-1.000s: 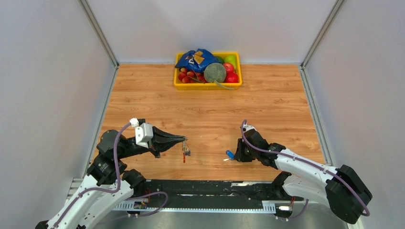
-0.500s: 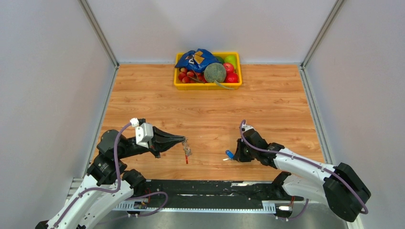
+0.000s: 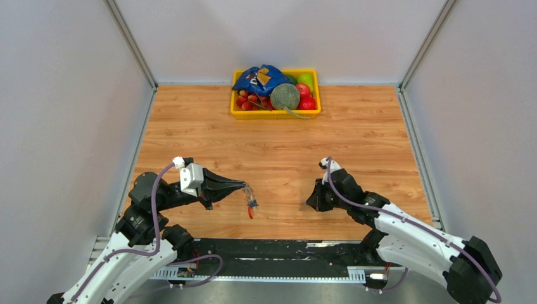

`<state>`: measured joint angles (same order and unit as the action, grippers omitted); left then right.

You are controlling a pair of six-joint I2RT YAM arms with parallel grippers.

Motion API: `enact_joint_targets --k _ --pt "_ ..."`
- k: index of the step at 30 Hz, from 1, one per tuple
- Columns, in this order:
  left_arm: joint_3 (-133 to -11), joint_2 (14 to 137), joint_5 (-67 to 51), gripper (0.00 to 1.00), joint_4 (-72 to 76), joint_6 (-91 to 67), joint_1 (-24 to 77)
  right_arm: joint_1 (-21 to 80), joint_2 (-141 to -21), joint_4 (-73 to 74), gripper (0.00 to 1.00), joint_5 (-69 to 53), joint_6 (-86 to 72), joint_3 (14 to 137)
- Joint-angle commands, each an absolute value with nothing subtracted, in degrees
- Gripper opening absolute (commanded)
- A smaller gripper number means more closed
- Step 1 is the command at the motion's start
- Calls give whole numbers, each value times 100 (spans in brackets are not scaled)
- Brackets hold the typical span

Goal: Put the keys on the keyring

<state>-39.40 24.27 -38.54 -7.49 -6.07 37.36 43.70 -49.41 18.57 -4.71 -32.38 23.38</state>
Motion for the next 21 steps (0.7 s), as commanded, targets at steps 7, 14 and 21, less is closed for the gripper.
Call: enact_joint_targets --k 7,14,21 --pt "-3922 2376 -3792 0 -266 -758 3744 4480 -3828 1730 0 -1217 -2145 3231" --pt "-3889 2371 -3490 0 -37 -906 3744 4505 -3431 1077 0 -2018 -1760 3497" --pt "-3894 2389 -3074 0 26 -1044 3744 4514 -3715 824 0 -2446 -1553 4000"
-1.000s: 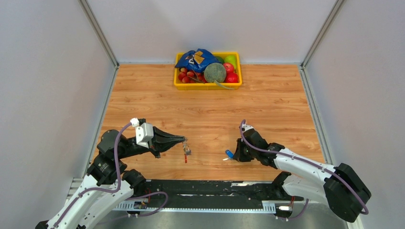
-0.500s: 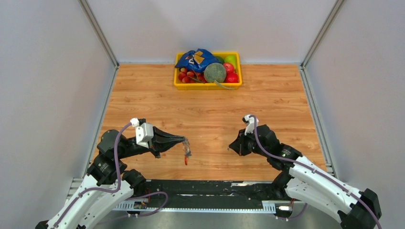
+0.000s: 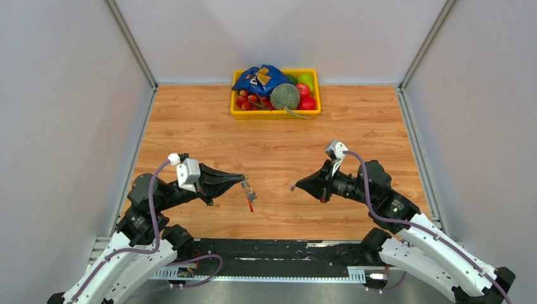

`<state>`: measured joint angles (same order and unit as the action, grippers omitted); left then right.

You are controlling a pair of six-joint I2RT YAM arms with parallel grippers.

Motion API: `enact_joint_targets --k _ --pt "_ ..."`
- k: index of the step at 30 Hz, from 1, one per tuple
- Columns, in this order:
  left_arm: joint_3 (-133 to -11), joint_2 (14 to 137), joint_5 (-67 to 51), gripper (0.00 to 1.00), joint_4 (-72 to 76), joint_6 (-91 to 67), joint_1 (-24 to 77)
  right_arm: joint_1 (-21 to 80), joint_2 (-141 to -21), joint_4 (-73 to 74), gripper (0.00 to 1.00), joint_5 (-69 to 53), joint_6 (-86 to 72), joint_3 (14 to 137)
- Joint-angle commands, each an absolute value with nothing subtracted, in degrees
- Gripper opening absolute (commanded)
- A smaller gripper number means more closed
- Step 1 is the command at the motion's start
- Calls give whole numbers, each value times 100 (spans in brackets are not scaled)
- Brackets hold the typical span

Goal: Put the keys on the keyring

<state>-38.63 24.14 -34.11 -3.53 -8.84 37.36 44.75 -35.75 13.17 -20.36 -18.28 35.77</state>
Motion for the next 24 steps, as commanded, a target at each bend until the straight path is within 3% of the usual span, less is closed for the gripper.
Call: enact_joint_targets --k 1,24 --pt "-3902 2403 -2990 0 26 -1063 3744 4519 -3800 792 0 -2466 -1505 4095" --pt "-3876 2341 -2494 0 26 -1221 3744 5569 -5933 478 0 -2444 498 6144"
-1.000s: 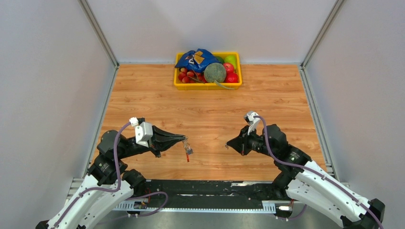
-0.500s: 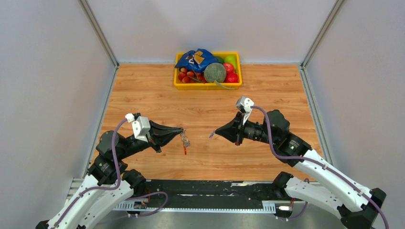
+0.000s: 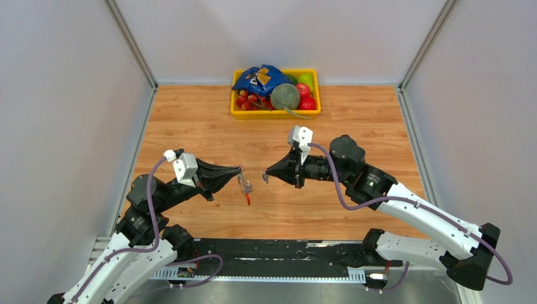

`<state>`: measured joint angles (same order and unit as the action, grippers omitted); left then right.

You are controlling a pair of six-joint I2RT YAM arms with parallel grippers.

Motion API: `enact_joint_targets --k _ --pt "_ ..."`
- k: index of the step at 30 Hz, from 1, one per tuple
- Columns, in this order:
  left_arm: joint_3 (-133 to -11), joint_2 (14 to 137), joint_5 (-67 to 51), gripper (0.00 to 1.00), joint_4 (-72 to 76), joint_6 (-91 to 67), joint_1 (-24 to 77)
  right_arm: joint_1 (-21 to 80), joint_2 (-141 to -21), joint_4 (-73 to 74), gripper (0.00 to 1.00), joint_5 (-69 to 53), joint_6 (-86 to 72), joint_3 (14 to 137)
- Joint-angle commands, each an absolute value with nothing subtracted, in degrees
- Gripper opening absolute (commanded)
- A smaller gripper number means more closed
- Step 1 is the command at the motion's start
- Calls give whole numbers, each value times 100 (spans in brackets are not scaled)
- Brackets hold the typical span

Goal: Put the keys on the keyring

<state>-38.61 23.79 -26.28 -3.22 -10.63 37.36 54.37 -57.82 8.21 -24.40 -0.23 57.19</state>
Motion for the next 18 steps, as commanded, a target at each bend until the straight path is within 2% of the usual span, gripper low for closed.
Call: enact_joint_targets --k 1,18 --pt "-3880 2344 -2495 0 26 -1221 3744 5606 -5974 453 0 -2443 573 6189" --pt "-3865 2281 -2550 0 26 -1214 3744 6017 -6635 276 0 -2443 1097 6798"
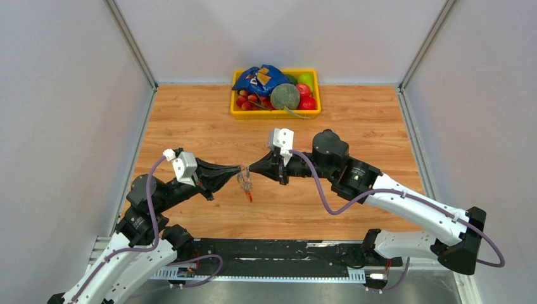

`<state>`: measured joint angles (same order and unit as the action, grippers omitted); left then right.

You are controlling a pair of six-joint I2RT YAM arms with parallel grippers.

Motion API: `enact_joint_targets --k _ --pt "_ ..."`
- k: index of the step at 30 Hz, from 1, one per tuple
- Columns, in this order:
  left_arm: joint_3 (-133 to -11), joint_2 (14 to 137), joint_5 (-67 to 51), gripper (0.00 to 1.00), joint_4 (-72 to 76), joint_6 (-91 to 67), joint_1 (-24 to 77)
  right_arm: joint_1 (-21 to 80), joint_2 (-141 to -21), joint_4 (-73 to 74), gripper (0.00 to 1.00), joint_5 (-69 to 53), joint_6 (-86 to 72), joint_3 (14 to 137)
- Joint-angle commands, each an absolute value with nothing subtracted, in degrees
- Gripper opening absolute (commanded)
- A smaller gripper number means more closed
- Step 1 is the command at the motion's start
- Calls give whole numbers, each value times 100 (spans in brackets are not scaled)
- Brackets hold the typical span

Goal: Put the keys on the keyring

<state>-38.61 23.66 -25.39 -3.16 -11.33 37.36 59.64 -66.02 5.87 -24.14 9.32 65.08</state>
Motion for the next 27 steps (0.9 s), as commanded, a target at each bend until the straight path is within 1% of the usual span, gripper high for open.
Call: enact_joint_targets --k 1,13,20,27 --pt "-3860 2264 -2547 0 26 -1207 3744 6025 -6636 266 0 -2443 1098 6802" --pt "-3842 2210 -2508 0 26 -1180 3743 6107 -6659 253 0 -2425 1064 6843" --pt "-3832 2194 -2526 0 26 -1178 3744 6111 -6488 311 0 -2083 1081 6662" --pt "-3835 2212 -2526 0 26 -1174 3744 6113 -6417 376 0 -2044 1045 6566"
